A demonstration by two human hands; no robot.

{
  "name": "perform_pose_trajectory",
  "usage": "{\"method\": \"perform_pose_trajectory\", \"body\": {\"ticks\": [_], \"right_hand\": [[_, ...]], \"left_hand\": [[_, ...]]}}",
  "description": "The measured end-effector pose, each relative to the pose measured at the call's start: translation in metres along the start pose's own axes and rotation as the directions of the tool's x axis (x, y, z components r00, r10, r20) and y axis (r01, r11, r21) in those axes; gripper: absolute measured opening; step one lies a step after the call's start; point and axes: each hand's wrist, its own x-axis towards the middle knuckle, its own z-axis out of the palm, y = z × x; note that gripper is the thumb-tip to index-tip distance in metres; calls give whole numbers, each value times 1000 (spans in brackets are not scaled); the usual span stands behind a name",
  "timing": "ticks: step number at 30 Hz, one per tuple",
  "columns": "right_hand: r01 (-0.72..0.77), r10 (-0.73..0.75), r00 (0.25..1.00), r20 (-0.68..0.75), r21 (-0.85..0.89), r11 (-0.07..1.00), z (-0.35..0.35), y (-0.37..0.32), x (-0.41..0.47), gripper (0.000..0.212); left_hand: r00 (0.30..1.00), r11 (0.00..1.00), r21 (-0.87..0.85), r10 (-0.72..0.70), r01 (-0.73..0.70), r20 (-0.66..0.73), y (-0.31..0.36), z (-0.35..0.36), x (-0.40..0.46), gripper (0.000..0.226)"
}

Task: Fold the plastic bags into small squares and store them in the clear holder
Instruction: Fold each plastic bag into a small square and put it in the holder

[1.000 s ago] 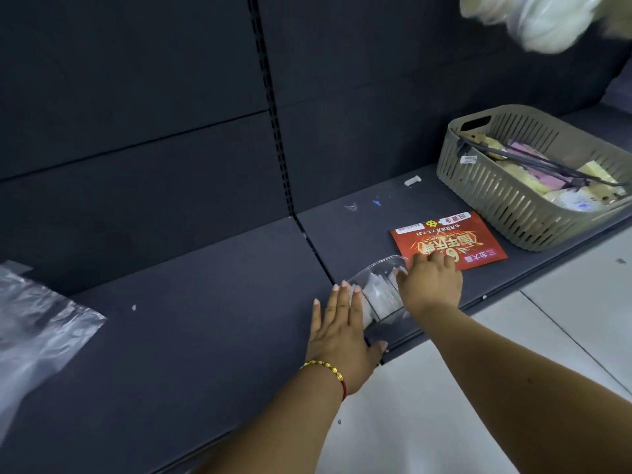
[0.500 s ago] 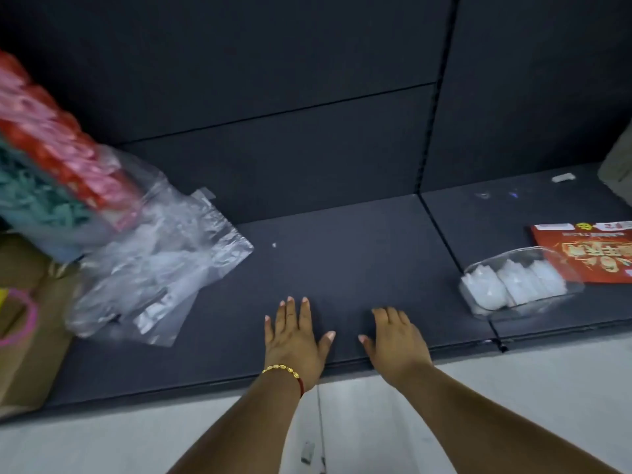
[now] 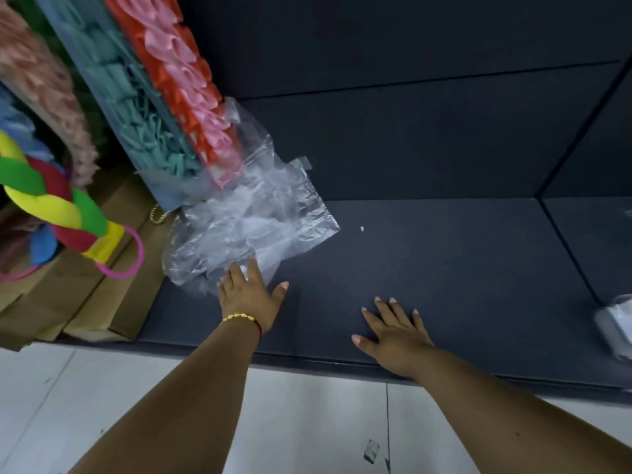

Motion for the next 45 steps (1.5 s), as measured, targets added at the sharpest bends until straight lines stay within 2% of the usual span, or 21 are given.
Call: {"method": "perform_pose_trajectory", "body": {"ticks": [4, 6, 8, 12, 16, 18, 20, 21, 22, 24, 25, 26, 30, 33, 34, 37, 39, 41, 43, 44, 45], "right_hand": [[10, -12, 998, -60, -27, 1000, 10, 0, 15, 73], [11, -20, 993, -112, -80, 997, 15, 0, 16, 91], [23, -34, 990, -140, -82, 996, 19, -2, 14, 107], [26, -38, 991, -127, -94, 995, 18, -3, 16, 107], [73, -83, 990, -117, -90, 993, 14, -4, 27, 104], [89, -94, 990, -101, -60, 994, 12, -3, 29, 101], [120, -112, 984, -140, 48, 992, 8, -1, 23, 94], [141, -102, 972, -213, 175, 974, 8, 0, 21, 88], [167, -41, 946, -322, 374, 912, 8, 2, 17, 77], [264, 192, 847, -496, 705, 658, 9, 9, 10, 48], [302, 301, 785, -541, 760, 576, 10, 15, 6, 44], [295, 376, 743, -554, 775, 560, 9, 21, 0, 44], [101, 427, 744, -514, 719, 688, -1, 58, -13, 44], [-173, 382, 826, -414, 459, 871, 2, 87, -19, 47], [-208, 366, 846, -387, 391, 897, 5, 93, -23, 48], [-192, 369, 838, -402, 416, 889, 7, 102, -41, 39], [-181, 414, 798, -438, 482, 857, 0, 101, -57, 28], [-158, 453, 736, -503, 523, 838, -11, 99, -73, 27], [-109, 443, 660, -606, 506, 856, -24, 94, -89, 28], [-75, 407, 631, -661, 470, 879, -30, 91, -97, 27], [-47, 362, 620, -696, 428, 902, -35, 86, -105, 26]], "left_hand": [[991, 997, -15, -77, 75, -111, -17, -7, 39, 105], [978, 991, -13, -134, 134, -157, -26, -22, 66, 107], [977, 981, -40, -195, 192, -86, -38, -36, 96, 105], [966, 939, -286, -130, 192, 222, -36, -21, 126, 104], [949, 999, -23, -14, 23, 316, 7, 22, 111, 99], [948, 1000, -18, 2, 4, 317, 32, 30, 96, 90], [942, 998, -54, 47, -31, 332, 54, 32, 77, 77], [934, 996, -70, 74, -53, 350, 67, 33, 67, 74], [927, 992, -92, 114, -87, 358, 78, 35, 58, 72], [901, 982, -132, 179, -137, 395, 99, 37, 39, 69], [884, 976, -156, 205, -153, 419, 109, 40, 31, 67], [870, 968, -182, 235, -171, 433, 119, 42, 23, 66], [808, 926, -264, 366, -269, 461, 156, 47, -13, 58], [794, 889, -351, 432, -295, 427, 170, 50, -29, 49], [803, 881, -366, 441, -301, 401, 172, 49, -32, 48], [840, 898, -285, 423, -336, 340, 174, 35, -39, 51], [876, 914, -172, 403, -368, 265, 175, 21, -49, 55], [910, 912, -162, 398, -377, 119, 175, 8, -69, 60], [942, 871, -373, 334, -320, -30, 176, 2, -95, 55], [959, 809, -526, 281, -261, -45, 178, -1, -108, 47], [972, 739, -652, 233, -169, 11, 181, -3, -119, 39]]}}
